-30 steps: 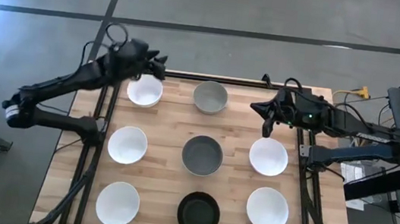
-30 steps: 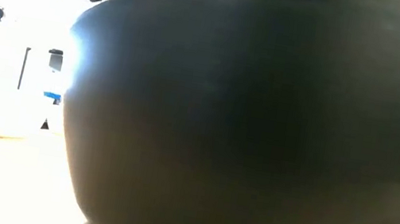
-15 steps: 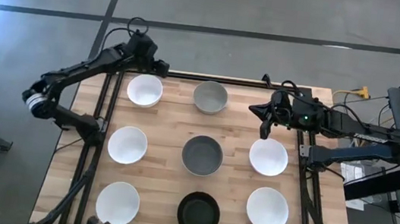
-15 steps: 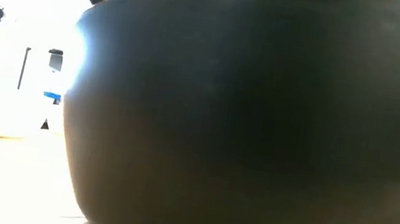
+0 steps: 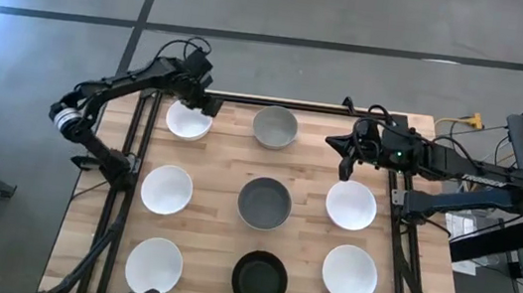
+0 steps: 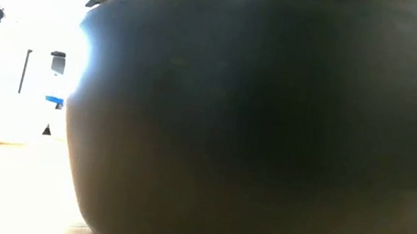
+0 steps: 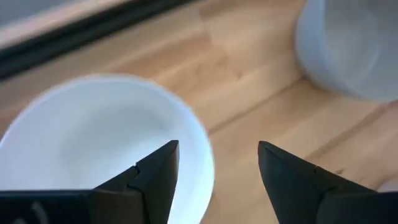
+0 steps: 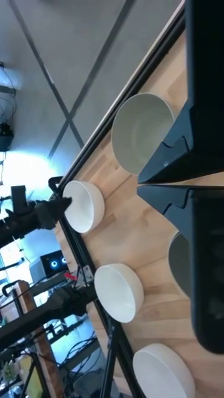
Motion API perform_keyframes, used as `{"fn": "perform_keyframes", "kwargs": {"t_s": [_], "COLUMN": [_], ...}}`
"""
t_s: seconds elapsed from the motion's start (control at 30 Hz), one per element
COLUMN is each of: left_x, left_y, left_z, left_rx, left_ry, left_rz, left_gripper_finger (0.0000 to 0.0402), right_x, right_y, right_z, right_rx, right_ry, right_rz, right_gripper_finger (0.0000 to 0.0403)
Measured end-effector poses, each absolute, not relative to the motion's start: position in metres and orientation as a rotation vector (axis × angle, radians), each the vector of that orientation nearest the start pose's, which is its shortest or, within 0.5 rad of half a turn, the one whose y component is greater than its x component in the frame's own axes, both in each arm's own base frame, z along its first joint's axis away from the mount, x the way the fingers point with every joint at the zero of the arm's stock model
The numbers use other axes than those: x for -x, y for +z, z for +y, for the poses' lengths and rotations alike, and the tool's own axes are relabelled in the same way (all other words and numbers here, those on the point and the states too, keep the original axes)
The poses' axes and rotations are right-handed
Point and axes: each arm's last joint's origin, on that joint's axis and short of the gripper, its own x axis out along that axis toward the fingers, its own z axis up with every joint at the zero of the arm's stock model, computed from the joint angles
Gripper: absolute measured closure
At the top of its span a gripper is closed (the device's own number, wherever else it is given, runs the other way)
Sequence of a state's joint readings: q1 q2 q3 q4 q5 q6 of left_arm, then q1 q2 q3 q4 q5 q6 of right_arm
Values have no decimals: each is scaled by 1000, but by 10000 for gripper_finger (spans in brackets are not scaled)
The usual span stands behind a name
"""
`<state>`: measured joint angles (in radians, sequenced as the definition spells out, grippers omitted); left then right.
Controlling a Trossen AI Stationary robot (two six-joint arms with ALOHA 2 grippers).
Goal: Nest bowls inside each other
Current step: Stack the white bowl on top of the dark gray bowl
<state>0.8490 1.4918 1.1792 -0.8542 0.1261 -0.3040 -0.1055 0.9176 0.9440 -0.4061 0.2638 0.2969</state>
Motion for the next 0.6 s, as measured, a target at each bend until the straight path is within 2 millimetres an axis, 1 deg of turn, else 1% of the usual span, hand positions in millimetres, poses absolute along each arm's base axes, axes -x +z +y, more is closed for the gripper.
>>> {"fn": "perform_keyframes", "kwargs": {"t_s": [0.07,0.17,0.33,0.6], "left_x": [-196,-200,-215,-227], "left_y": [256,245,227,191], "left_z": [211,205,200,207], "left_rx": [830,846,842,864], "left_ry": [795,771,733,732], "left_rz": [994,1070,1146,1280], "left_gripper_finger": [184,171,164,163], "right_x": [-190,-190,-190,-190], "right_y": [344,344,344,344], "right_z": [-28,-28,-28,-27], "right_rx": [-261,-262,-294,-315], "right_ry": [-419,-419,-424,-425], "right_rz": [323,323,315,310], "right_gripper_finger": [394,394,394,394]}}
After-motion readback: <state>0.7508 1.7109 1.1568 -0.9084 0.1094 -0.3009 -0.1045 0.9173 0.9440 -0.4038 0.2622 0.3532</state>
